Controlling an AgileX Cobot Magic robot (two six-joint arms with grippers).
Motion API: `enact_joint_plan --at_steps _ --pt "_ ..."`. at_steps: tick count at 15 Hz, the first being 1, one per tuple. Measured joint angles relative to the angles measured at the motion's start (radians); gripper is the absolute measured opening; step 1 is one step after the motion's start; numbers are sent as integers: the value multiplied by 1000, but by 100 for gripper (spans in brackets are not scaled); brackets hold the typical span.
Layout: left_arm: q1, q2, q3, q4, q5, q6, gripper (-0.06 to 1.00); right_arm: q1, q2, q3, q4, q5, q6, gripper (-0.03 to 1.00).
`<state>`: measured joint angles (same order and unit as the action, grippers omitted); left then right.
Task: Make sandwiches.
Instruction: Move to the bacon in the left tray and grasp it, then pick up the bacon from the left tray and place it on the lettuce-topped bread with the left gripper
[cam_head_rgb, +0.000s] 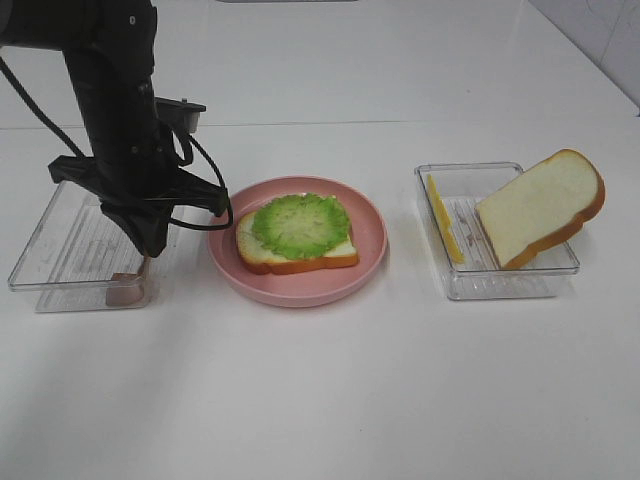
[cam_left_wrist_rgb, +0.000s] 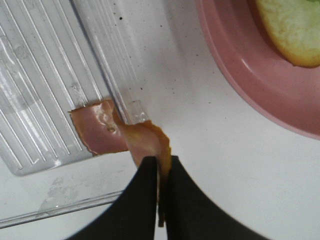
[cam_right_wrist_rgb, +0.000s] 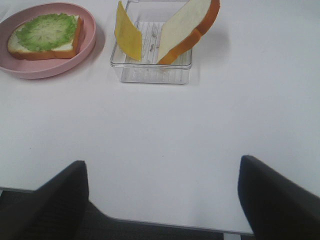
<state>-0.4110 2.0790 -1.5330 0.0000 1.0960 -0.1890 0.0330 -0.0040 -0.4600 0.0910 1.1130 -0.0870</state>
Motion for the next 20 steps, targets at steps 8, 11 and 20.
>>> enact_joint_plan --at_steps 8,11,20 --pt "0 -137 5 -17 0 0 0 0 0 0 0 0 0 80" --pt "0 -254 -9 -107 -5 15 0 0 0 0 0 0 0 80" --pt "-35 -77 -243 -464 -190 125 0 0 0 0 0 0 0 80"
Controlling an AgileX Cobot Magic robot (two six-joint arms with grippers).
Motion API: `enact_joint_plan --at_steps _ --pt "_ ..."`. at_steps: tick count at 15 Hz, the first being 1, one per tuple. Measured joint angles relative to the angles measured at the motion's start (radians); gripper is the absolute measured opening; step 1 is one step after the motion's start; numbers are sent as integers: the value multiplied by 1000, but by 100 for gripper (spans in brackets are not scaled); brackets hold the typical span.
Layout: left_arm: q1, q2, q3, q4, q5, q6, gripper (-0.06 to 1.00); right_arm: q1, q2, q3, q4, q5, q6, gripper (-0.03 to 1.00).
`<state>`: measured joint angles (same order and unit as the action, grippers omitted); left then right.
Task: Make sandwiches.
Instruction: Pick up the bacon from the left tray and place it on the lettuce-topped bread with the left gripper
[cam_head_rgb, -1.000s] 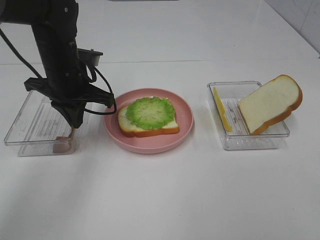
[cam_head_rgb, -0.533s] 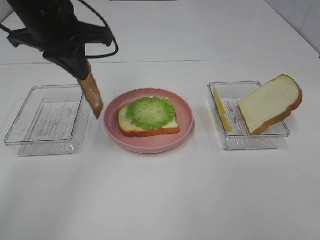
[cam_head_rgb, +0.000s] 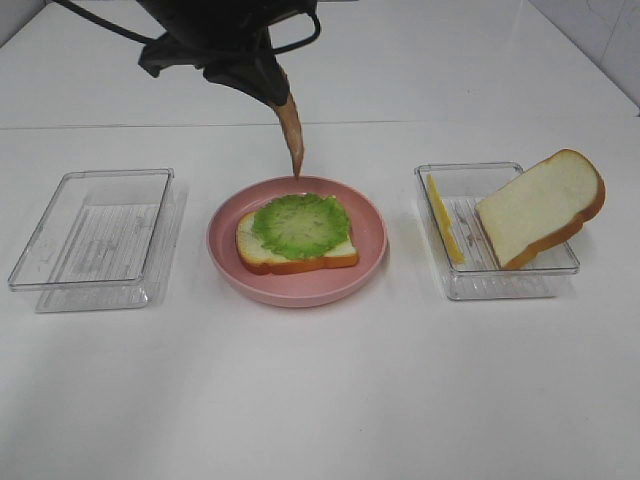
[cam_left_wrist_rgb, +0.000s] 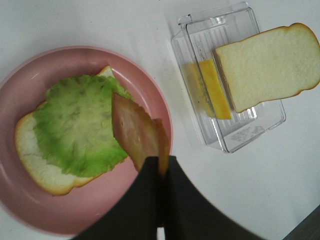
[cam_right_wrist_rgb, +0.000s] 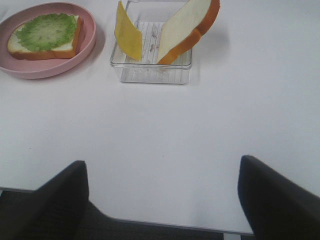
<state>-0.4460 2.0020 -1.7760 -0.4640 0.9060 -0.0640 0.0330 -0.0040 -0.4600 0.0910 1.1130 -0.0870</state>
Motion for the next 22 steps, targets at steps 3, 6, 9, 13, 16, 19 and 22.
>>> enact_joint_plan --at_steps 3,6,9,13,16,19,22 --pt "-31 116 -82 -77 -42 22 0 0 0 0 0 0 0 80" --pt "-38 195 -132 -135 -73 39 0 0 0 0 0 0 0 80" --pt "-44 266 -166 -175 -99 49 0 0 0 0 0 0 0 80" --pt "-47 301 -171 -197 -111 71 0 0 0 0 0 0 0 80" --pt "-47 301 -174 -134 -62 58 0 0 0 0 0 0 0 80" --pt "-47 301 -176 -37 -5 8 0 0 0 0 0 0 0 80" --pt "-47 301 -176 36 24 -22 0 0 0 0 0 0 0 80"
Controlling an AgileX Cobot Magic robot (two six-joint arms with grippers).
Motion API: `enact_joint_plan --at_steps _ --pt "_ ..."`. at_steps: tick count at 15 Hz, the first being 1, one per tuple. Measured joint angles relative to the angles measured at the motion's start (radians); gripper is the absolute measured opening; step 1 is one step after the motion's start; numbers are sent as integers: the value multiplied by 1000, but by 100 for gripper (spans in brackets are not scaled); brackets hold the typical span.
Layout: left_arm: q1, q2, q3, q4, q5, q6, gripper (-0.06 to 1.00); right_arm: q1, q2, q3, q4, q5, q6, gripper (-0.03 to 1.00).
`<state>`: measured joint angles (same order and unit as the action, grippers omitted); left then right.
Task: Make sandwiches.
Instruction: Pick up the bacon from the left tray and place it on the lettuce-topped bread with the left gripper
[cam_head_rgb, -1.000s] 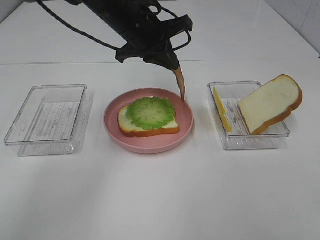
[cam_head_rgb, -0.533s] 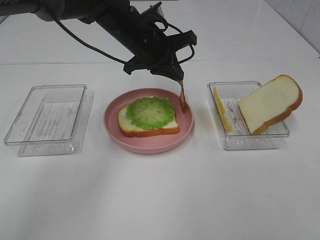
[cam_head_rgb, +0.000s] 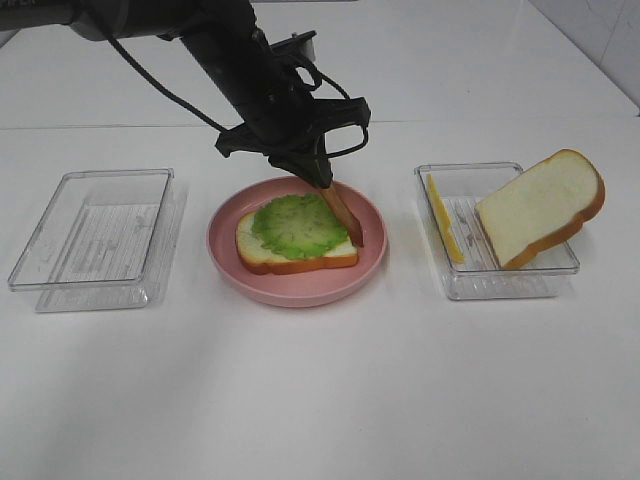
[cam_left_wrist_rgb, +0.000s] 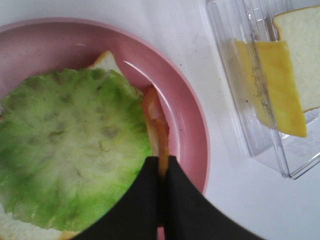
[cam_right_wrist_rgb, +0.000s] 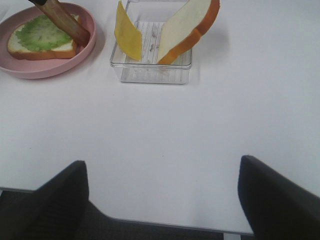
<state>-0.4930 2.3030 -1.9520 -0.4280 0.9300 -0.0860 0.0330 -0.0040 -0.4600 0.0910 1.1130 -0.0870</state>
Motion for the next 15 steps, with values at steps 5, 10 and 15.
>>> enact_joint_plan --at_steps 5,10,15 --pt "0 -25 -1 165 58 -71 0 0 0 0 0 0 0 80" --pt "0 -27 -1 257 94 -79 0 0 0 0 0 0 0 80" --pt "0 -9 -1 290 113 -81 0 0 0 0 0 0 0 80"
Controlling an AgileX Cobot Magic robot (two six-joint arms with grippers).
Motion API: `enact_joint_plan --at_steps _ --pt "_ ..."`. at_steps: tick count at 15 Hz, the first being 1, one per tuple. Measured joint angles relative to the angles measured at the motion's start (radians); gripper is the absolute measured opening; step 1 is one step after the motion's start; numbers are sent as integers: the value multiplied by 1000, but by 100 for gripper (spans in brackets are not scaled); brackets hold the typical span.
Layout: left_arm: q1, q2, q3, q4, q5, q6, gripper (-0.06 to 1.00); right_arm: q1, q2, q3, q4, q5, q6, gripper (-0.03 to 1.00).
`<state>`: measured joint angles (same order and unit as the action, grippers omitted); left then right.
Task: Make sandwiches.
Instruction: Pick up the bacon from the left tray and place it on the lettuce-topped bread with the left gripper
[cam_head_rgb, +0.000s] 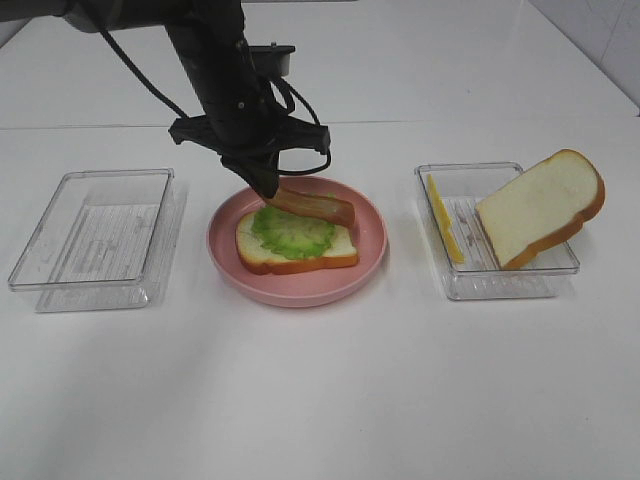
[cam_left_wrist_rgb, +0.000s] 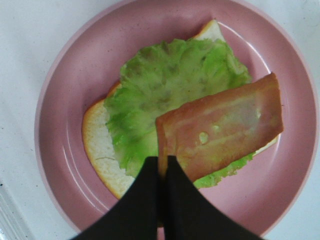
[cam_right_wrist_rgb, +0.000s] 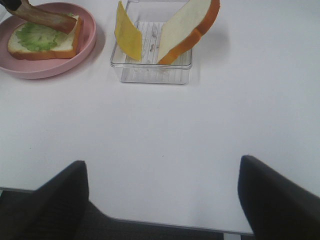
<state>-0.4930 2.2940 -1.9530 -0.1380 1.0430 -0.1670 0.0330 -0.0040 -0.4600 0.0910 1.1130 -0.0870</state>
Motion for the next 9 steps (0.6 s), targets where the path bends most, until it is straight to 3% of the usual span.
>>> enact_joint_plan --at_steps 9 --pt "0 36 0 7 17 -3 0 0 0 0 0 0 0 80"
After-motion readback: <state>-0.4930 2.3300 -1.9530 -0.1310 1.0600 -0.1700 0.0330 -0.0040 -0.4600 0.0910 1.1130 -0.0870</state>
